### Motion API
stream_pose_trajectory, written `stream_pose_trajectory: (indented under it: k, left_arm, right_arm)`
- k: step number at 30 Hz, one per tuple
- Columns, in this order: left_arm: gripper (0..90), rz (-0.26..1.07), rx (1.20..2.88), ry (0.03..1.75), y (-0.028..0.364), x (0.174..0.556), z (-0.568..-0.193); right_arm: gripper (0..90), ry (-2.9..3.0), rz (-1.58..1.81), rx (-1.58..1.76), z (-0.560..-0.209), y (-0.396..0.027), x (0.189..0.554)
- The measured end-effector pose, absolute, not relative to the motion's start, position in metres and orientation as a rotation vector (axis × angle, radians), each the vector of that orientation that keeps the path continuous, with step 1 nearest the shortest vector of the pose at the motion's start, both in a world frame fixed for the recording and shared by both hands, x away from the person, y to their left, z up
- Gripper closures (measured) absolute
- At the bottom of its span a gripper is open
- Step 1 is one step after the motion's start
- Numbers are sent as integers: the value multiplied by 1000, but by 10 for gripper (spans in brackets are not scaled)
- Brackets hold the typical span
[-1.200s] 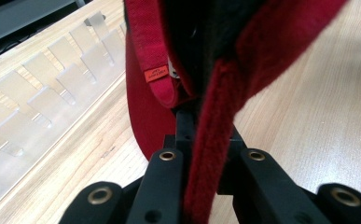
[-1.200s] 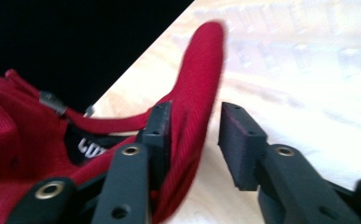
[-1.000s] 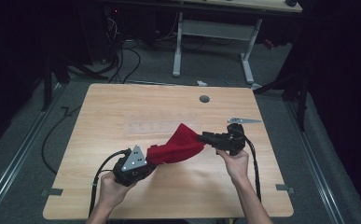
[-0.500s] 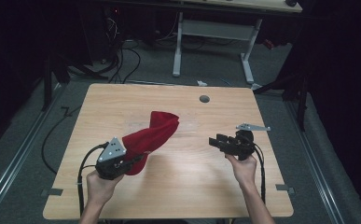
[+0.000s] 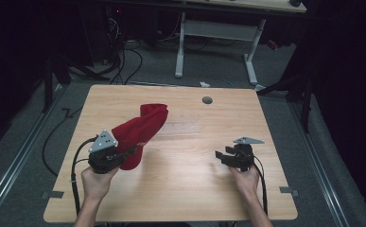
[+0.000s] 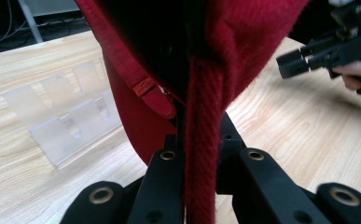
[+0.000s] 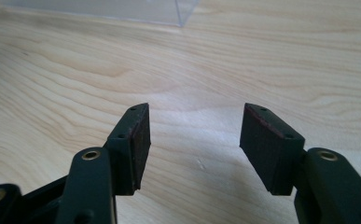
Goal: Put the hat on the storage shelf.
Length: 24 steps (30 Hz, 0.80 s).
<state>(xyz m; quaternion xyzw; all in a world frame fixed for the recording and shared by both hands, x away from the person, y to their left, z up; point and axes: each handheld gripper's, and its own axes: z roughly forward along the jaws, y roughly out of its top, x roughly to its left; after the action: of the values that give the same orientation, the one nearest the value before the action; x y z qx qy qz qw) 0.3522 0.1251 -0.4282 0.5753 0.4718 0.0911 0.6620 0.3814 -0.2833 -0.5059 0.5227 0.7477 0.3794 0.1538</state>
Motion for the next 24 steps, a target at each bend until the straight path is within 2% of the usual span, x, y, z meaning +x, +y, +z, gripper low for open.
stream_pose_trajectory:
  k: [11,24]
  left_arm:
    - [846,219,1228,1109,131,374,-420]
    - [846,237,1155,1133,146,393,-402]
  right_arm:
    - [383,2093,960,1487,-529,-283,377]
    - [362,2084,880,1429,-531,-276,375]
